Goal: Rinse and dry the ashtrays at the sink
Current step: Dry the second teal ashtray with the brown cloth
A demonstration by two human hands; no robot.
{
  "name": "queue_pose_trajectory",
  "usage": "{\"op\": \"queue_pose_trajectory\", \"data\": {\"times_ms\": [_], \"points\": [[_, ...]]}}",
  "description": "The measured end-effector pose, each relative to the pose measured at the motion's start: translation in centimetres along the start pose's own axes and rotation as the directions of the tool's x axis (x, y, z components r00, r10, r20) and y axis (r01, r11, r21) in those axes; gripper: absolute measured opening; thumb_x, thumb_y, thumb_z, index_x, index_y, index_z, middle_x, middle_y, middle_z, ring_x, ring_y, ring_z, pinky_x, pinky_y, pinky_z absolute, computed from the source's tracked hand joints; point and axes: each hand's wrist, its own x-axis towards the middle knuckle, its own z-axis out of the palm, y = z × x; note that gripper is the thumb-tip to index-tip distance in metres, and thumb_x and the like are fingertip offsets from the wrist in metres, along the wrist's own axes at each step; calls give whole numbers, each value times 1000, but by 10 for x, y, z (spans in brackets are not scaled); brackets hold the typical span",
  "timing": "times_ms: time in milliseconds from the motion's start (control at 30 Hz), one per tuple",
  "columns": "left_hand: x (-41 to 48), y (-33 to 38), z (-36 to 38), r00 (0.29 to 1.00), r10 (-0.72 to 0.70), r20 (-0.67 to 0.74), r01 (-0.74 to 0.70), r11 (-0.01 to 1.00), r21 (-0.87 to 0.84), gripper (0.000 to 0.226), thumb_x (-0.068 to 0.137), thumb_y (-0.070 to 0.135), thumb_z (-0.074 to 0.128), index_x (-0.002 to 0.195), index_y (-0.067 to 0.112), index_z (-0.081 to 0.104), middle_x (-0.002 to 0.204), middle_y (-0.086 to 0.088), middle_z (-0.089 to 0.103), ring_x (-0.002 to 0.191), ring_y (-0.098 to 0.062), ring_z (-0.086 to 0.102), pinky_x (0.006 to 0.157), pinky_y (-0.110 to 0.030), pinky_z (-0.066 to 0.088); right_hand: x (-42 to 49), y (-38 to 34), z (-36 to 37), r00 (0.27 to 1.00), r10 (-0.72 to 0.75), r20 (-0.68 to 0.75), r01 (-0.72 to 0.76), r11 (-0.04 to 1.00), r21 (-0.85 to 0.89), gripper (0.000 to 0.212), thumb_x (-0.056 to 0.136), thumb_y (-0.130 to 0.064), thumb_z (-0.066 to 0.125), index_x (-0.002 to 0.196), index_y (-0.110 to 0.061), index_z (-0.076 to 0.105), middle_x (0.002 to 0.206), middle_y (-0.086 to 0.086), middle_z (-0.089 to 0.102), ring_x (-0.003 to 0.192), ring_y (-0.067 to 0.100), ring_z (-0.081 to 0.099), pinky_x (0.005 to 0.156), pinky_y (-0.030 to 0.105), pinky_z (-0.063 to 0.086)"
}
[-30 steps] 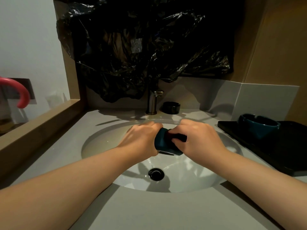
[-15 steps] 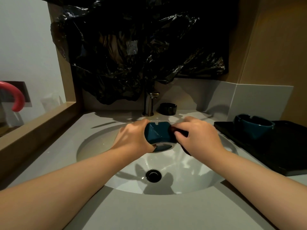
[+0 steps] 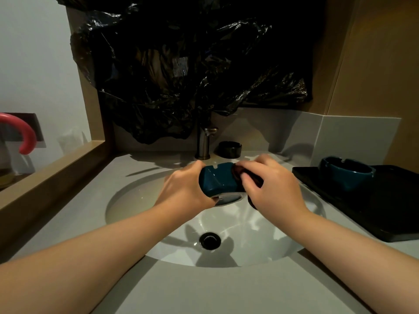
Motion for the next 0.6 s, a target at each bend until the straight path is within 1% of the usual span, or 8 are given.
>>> {"op": "queue_pose_trajectory", "data": {"times_ms": [100, 167, 267, 333, 400, 467, 533, 600], "points": [[-2, 5, -3, 999, 28, -33, -27, 999, 26, 57, 71, 34, 80, 119, 31, 49, 98, 14, 53, 88, -8, 47, 74, -18, 39, 0, -12, -1, 990, -141, -21, 141, 990, -10, 24, 86, -28, 55, 106, -24, 68, 89, -4, 53, 82, 11, 45, 56, 23, 43], [-3, 7, -5, 998, 33, -55, -33, 999, 16, 56, 72, 32, 79, 119, 32, 49, 101, 14, 55, 88, -8, 47, 74, -17, 39, 0, -10, 0, 991, -130, -12, 130, 991, 44, 25, 89, -28, 55, 111, -25, 65, 98, -2, 50, 90, 12, 45, 63, 21, 45], [-4, 8, -7, 998, 46, -49, -46, 999, -3, 56, 73, 31, 79, 120, 33, 50, 99, 17, 53, 90, -6, 48, 74, -17, 39, 5, 1, 1, 989, 150, 0, -145, 955, 260, 25, 93, -24, 55, 116, -24, 65, 106, -7, 49, 96, 7, 48, 83, 25, 51], [-5, 9, -7, 998, 62, -29, -62, 998, 2, 57, 73, 31, 79, 122, 34, 49, 98, 18, 52, 90, -6, 48, 74, -16, 41, 6, 6, 2, 967, 255, -2, -245, 932, 269, 24, 94, -22, 54, 115, -21, 66, 105, -9, 51, 94, 5, 50, 88, 28, 51], [-6, 10, -6, 997, 75, -15, -74, 997, 24, 56, 74, 33, 78, 122, 34, 49, 95, 18, 49, 89, -8, 51, 73, -16, 42, 4, 0, 1, 979, 201, -34, -189, 958, 218, 24, 94, -20, 54, 115, -19, 66, 103, -9, 51, 93, 7, 51, 83, 28, 53], [-6, 10, -5, 996, 83, -8, -83, 995, 56, 54, 74, 34, 77, 121, 33, 49, 96, 15, 53, 91, -11, 56, 73, -18, 44, 1, -11, -1, 997, 20, -68, -11, 991, 132, 25, 92, -21, 54, 113, -16, 67, 100, -5, 54, 88, 11, 53, 72, 29, 53], [-5, 10, -5, 996, 92, -5, -91, 992, 91, 53, 75, 35, 75, 120, 32, 48, 103, 12, 58, 92, -13, 58, 76, -20, 47, -1, -18, -1, 987, -152, -51, 153, 988, 13, 28, 90, -26, 49, 107, -14, 68, 96, 0, 57, 82, 16, 54, 61, 30, 53], [-4, 10, -5, 996, 85, -2, -84, 993, 87, 52, 75, 35, 75, 120, 32, 48, 102, 11, 57, 91, -13, 56, 75, -21, 47, 2, -15, 2, 988, -143, -51, 143, 990, -5, 27, 90, -26, 49, 103, -14, 69, 94, 0, 58, 80, 16, 55, 58, 33, 53]]}}
